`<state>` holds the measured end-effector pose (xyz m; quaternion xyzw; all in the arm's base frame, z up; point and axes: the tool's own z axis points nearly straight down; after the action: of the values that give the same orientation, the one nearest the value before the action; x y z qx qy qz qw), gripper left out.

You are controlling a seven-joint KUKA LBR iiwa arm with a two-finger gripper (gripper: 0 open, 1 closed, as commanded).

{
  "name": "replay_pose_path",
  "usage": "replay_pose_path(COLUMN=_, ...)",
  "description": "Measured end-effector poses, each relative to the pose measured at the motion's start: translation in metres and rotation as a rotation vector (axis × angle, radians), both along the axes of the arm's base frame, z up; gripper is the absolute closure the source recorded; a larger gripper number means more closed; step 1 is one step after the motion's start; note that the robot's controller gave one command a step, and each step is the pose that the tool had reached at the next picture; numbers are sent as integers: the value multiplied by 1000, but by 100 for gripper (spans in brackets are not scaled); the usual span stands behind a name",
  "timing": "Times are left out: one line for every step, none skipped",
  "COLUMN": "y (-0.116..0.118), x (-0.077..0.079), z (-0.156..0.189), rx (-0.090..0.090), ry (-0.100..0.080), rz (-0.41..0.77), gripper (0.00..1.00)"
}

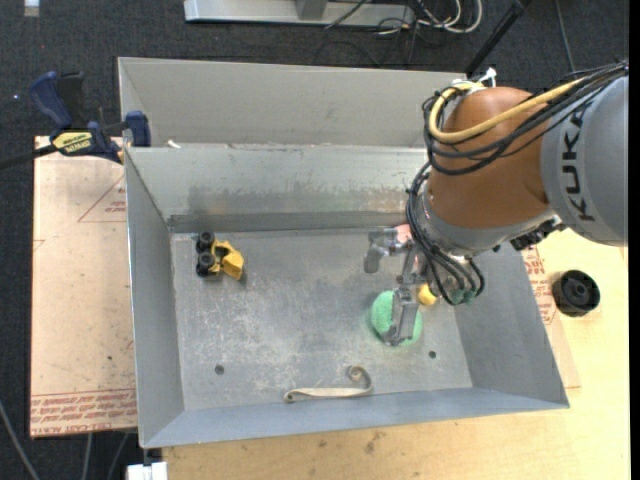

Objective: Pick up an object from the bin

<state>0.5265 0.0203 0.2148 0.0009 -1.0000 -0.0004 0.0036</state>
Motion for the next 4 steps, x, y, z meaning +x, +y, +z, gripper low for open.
replay_pose_path(y=0, x=2, z=4, rx=0, ry=-8, rz=-1, gripper=0)
replay_pose_path(y=-39, x=7, z=-70, rx=1, ry=-13, rz=-68, gripper=0)
replay_pose_path(y=-57, x=-10, z=-81, rx=1, ry=-4, rz=-115, gripper=0)
replay_pose_path(y=-64, x=-4, z=-76, rx=0, ry=-10, rz=-154, gripper=0)
